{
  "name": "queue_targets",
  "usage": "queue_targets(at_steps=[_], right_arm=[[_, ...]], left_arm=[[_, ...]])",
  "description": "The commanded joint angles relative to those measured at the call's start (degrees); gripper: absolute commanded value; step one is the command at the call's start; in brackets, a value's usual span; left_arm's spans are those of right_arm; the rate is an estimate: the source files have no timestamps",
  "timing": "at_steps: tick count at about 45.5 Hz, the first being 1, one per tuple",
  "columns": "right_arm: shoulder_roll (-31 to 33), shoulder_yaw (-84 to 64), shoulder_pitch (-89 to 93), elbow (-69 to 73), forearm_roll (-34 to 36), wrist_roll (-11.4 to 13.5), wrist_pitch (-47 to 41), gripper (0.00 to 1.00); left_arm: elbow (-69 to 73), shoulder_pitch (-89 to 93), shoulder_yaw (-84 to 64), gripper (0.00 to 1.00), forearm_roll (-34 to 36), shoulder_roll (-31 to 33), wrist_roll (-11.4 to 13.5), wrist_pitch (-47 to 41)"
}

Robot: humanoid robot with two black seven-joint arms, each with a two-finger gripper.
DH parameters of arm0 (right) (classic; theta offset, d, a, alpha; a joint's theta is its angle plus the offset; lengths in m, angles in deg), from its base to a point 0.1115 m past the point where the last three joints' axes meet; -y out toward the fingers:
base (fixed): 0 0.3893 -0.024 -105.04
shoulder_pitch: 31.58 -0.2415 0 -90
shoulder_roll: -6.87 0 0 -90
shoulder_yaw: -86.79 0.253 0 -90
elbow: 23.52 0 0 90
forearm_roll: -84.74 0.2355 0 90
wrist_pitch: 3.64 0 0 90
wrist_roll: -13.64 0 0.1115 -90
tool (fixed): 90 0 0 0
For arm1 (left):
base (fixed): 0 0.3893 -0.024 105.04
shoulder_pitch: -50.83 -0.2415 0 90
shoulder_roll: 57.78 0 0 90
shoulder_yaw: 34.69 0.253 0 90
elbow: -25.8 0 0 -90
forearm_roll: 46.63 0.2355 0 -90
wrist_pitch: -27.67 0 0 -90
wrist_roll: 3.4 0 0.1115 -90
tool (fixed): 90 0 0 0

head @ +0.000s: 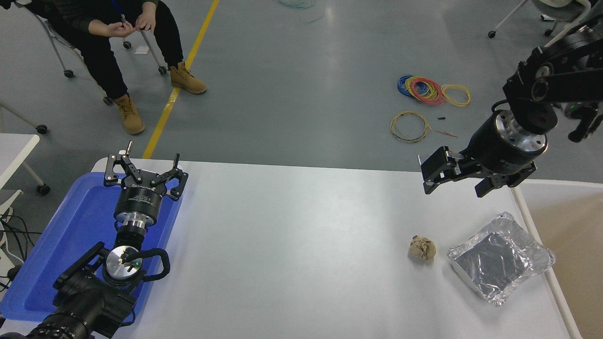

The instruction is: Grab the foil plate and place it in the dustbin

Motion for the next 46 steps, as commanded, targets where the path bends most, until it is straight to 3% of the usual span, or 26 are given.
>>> queue_targets(at_steps=[1,46], right_arm=[[-0.02,0.06,1.44,-0.97,-0.02,0.00,0.15,1.00],[-0.64,0.15,3.38,-6.25,-0.11,0.00,0.15,1.00]], left_arm=[[0.00,0.01,0.00,1.00,0.00,0.00,0.05,-0.01],[0.00,0.01,0.00,1.00,0.00,0.00,0.05,-0.01]])
